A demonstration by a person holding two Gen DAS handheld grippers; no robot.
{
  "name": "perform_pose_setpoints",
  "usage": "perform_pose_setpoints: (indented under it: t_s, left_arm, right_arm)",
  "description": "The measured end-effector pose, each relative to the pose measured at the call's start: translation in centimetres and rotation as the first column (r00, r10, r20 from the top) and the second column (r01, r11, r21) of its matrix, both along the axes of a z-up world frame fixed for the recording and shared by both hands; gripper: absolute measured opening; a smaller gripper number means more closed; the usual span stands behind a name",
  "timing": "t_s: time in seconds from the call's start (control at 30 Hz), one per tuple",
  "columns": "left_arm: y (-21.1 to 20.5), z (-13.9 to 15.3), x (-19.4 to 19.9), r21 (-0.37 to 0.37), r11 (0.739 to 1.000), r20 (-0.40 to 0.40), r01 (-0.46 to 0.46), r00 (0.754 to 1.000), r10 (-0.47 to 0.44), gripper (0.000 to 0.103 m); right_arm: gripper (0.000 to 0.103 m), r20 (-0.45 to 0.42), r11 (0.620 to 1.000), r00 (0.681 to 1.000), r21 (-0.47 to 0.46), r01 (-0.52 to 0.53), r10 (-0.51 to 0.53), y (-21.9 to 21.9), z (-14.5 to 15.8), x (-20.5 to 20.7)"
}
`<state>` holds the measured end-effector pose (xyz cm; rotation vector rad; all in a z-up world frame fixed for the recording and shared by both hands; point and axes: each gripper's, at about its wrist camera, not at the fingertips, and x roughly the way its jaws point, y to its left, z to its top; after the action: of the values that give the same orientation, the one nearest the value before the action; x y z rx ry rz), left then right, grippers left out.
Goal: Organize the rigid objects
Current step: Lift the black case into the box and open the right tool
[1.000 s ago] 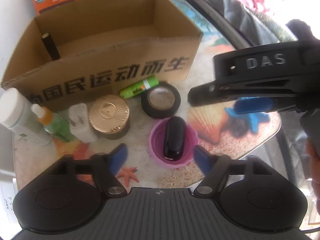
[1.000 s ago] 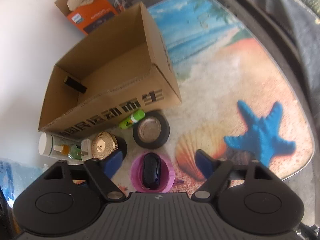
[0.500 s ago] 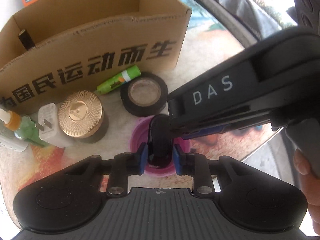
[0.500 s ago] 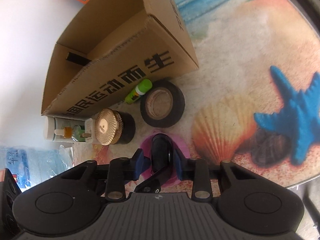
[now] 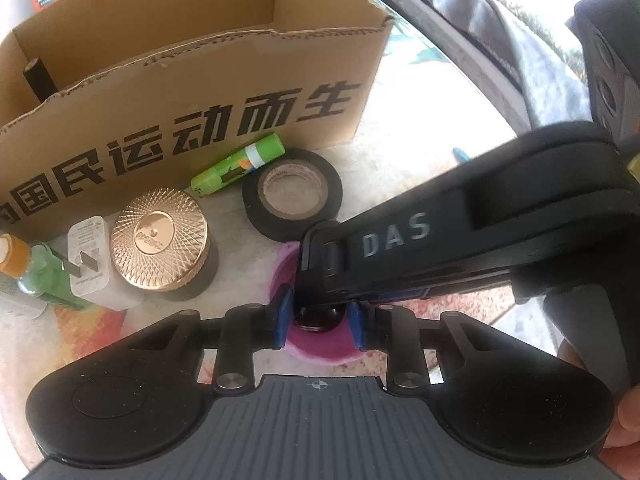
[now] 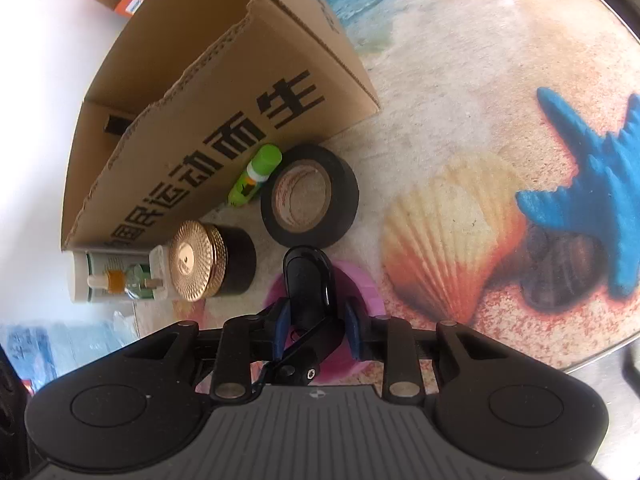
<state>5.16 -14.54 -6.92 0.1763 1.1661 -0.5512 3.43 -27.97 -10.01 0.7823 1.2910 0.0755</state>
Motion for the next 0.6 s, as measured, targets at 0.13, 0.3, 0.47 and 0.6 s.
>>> perform_pose_setpoints:
  t_s: [0.13,0.3,0.47,0.6]
  left_arm:
    - [0.3,0.2,0.1,-0.015,1.0,0.018,0.021,1.0,-0.021,0.027]
    - [0.7,1.7,0.2,-0.028,0.998,0.038,0.052,0.998,-0.051,0.024]
    - [0.9,3.1,0.4,-0.044,0.997,0.039,0.067,0.997,-0.065,0.023]
    - [1.1,3.9,0.4,-0.057,0.996,0.034,0.067,0.997,-0.065,0.023]
  right_arm:
    - [0.031,0.018,0.998,0.999,0.027,0.049,-0.049,-0.5,-0.2,-0.3]
    - [0.027,0.039,0.995,0.995,0.051,0.085,-0.087,-1.2,0.7,-0.8]
    - [0.027,0.052,0.994,0.994,0.059,0.092,-0.095,-1.6,1.6,-0.2]
    - [0.027,0.046,0.993,0.994,0.069,0.099,-0.102,-2.0,2.3,-0.3]
